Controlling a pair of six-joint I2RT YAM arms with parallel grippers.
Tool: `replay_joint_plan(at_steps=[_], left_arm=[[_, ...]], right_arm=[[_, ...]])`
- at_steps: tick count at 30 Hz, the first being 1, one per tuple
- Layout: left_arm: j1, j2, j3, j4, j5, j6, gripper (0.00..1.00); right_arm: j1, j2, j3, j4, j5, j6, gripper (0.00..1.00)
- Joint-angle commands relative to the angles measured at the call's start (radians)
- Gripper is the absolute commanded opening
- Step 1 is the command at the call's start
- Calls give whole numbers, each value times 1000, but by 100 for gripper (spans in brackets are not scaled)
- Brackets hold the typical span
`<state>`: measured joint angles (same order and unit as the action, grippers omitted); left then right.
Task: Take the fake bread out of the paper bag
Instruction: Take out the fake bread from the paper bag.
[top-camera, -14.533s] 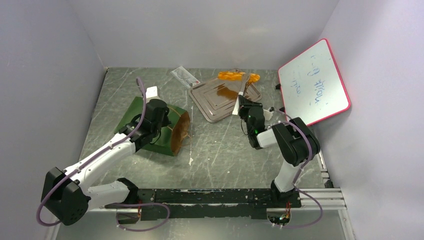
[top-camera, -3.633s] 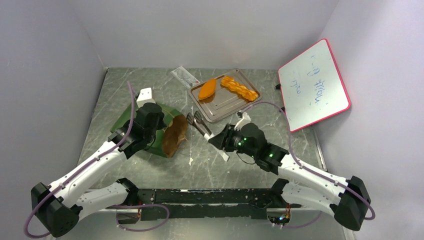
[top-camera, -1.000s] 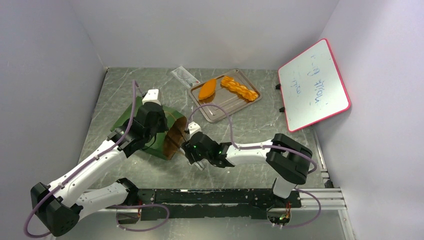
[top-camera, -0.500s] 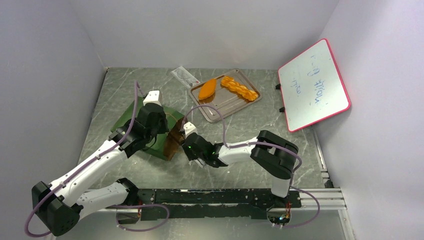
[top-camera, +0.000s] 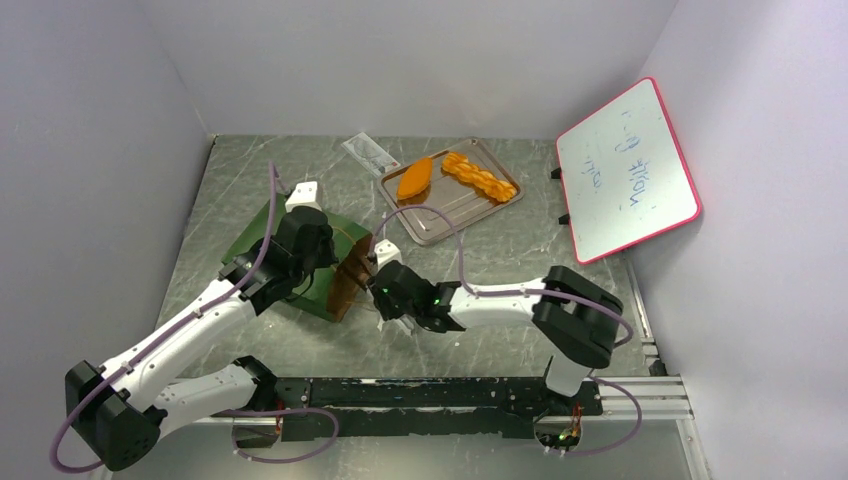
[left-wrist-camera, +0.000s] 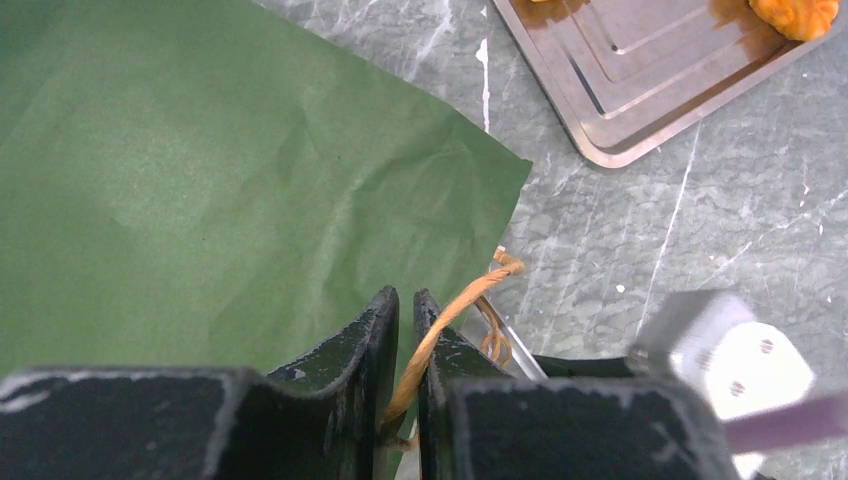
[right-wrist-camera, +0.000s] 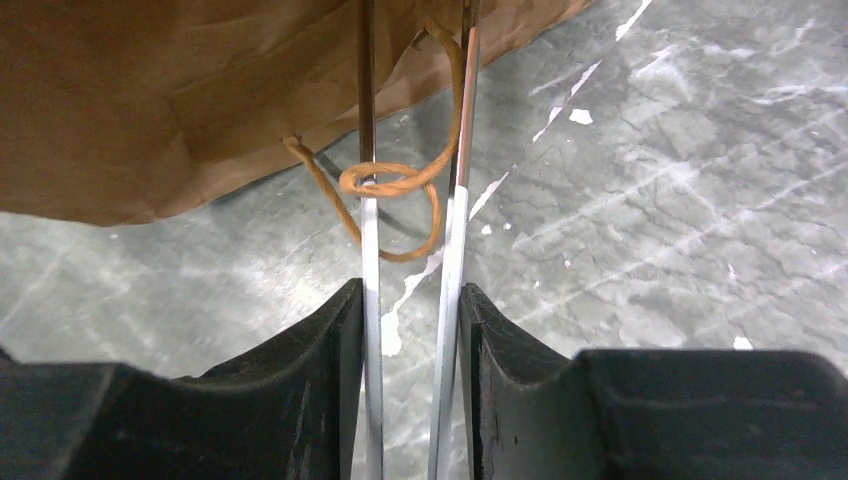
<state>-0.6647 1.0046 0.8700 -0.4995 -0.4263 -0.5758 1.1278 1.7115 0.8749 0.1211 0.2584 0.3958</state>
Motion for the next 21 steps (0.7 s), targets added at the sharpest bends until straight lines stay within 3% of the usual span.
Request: replay_joint_plan(at_steps=[1, 21], left_arm=[[-6, 7, 3, 0, -49, -29, 7], [-6, 21, -4, 2, -72, -45, 7]], right_arm=[[11, -110, 5, -90, 2, 60, 23], [105, -335, 44, -296, 97, 151, 17]])
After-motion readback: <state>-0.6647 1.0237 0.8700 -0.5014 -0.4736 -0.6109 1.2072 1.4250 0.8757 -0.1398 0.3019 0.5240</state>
